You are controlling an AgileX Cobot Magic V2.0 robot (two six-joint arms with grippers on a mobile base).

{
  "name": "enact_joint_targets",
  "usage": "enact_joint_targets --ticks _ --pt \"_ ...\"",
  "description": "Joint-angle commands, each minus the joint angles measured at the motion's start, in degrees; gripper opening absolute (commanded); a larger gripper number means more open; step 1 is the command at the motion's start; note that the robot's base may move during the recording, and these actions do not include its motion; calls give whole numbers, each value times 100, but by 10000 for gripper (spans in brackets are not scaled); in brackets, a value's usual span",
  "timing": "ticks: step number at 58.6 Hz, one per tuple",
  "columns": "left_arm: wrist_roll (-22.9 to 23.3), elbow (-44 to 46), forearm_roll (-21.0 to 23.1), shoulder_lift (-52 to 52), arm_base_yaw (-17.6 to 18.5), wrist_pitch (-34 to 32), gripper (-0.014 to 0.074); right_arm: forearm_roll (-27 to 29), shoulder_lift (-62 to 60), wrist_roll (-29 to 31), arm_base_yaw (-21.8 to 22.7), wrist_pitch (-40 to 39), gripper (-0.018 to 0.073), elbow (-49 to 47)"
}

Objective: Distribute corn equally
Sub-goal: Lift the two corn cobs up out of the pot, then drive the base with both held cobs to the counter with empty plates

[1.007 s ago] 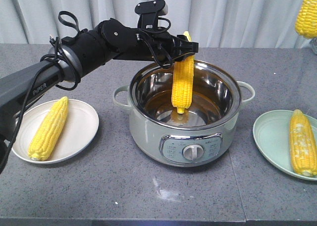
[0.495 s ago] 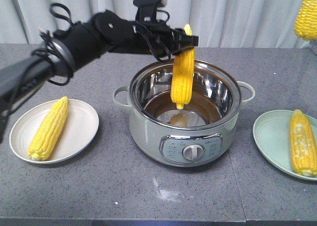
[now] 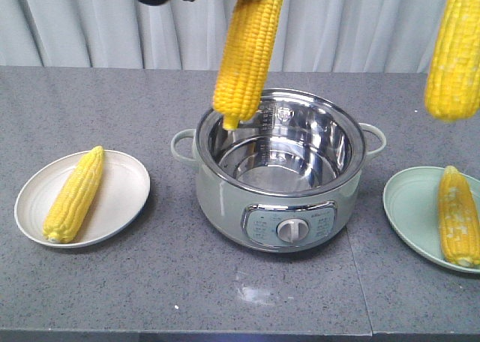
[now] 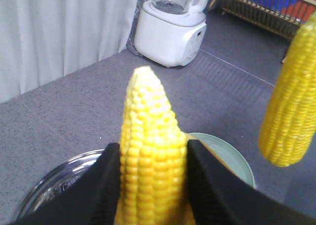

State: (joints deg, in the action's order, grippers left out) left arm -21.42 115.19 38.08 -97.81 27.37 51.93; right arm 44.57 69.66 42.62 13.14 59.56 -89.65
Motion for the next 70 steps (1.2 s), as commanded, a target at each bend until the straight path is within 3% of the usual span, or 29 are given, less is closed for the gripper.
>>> enact_joint_targets --ticks 1,15,70 --pt "40 189 184 406 2 7 -8 222 -112 24 45 -83 -5 -177" --pt "35 189 191 399 2 448 -8 222 -112 24 45 -82 -5 -177" --pt "35 189 191 399 2 447 -6 222 -112 24 45 -65 -5 -177"
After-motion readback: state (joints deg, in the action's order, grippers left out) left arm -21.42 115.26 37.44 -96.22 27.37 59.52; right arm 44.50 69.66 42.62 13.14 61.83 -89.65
